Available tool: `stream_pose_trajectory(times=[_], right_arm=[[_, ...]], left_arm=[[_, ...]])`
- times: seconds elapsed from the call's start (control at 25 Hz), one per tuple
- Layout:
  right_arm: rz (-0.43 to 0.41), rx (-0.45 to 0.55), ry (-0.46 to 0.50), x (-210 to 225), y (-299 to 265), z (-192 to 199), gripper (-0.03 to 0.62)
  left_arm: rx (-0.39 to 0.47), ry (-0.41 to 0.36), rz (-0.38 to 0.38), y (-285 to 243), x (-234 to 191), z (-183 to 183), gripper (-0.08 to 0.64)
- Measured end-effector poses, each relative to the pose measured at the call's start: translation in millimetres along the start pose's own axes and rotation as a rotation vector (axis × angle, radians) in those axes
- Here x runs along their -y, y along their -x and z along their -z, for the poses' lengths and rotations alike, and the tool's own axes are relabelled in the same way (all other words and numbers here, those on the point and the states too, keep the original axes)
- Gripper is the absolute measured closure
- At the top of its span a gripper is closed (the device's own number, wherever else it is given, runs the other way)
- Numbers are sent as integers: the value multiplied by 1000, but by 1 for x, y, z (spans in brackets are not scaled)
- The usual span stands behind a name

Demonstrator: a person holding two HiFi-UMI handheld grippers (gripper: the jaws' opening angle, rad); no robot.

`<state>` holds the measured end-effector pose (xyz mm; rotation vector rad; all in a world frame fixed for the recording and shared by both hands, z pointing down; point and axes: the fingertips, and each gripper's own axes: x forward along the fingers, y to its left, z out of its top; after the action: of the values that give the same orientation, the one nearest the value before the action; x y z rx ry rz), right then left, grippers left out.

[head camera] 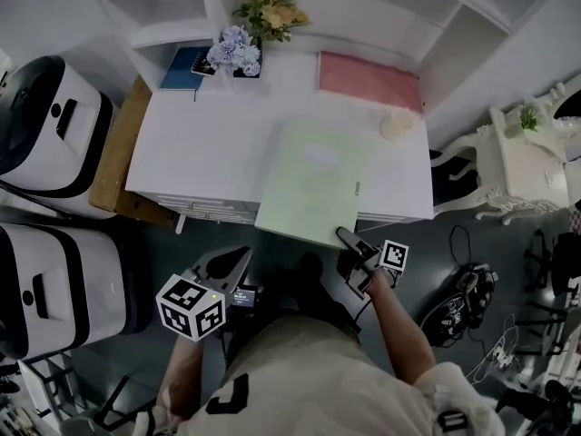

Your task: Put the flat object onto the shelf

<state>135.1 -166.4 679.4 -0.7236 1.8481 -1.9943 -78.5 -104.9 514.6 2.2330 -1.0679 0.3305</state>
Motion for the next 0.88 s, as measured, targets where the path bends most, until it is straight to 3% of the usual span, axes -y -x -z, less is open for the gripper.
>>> stream_pose_trajectory(times=[0.08,0.12,0.24,0.88], right_arm=[[-17,-36,-20,5,-7,8,238],[-16,-60,-25,7,-11,13,275],[-31,-90,-40,4,-19,25,293],[-119,-43,14,-49,-18,29,304]], left_arm=[[-4,3,-2,2,-3,3,546],[-5,5,-5,4,-4,5,548],[-7,14,-16,7,-7,7,548],[22,-15,36,9,-6,-2,546]])
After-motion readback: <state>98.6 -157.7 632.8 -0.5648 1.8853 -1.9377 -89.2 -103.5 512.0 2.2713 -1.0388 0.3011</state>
